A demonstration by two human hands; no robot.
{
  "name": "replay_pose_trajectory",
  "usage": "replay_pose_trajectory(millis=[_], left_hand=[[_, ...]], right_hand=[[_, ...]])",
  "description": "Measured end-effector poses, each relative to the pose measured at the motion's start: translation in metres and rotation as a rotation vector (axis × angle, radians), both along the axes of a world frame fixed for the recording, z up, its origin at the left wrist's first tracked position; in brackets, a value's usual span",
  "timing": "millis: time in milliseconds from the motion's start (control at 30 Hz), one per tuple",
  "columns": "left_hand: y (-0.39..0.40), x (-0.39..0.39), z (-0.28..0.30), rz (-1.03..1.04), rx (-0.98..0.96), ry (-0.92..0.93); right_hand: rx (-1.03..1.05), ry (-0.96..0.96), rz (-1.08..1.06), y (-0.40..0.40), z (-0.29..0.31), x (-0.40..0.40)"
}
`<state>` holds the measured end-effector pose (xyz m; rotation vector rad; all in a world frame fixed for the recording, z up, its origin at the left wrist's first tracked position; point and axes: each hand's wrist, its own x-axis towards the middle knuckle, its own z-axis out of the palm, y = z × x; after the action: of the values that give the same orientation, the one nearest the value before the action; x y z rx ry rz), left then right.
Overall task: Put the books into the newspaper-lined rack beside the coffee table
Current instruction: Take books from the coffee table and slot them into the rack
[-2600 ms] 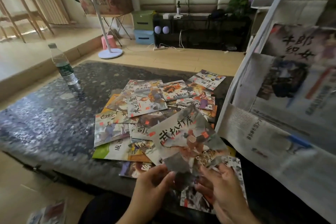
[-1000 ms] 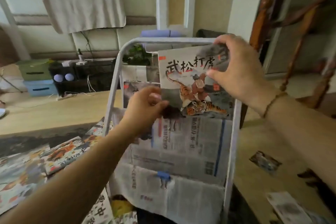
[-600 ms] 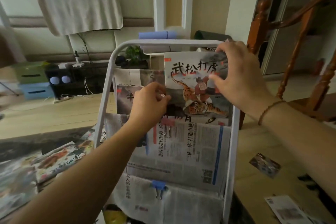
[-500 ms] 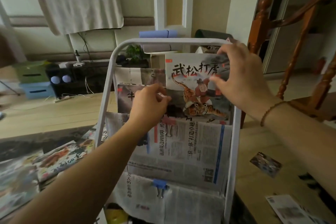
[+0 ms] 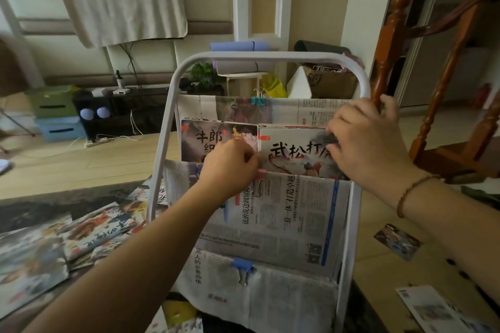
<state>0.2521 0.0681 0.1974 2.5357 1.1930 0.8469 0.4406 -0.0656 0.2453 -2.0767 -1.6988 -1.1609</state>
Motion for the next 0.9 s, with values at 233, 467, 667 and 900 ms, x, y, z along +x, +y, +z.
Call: replay_pose_trajectory(millis=[233, 467, 667, 900], left_hand=[[-0.030, -0.076, -0.026, -0.069, 0.264, -0.298], [-0.067, -0.214, -0.134, 0.128, 0.091, -0.087], [-0.122, -0.288, -0.211, 0.324, -0.337, 0.440], [-0.134, -0.302, -0.229, 0.349, -0.305, 0.457]], right_hand=[[0.084, 0.022, 0.165, -0.009, -0.014, -0.020], [-0.121, 0.673, 0.792, -0.036, -0.136, -0.155], [-0.763, 1.205, 0.438, -0.015, -0.242, -0.239], [-0.988, 0.635, 0.297, 0.010, -0.251, -0.258]])
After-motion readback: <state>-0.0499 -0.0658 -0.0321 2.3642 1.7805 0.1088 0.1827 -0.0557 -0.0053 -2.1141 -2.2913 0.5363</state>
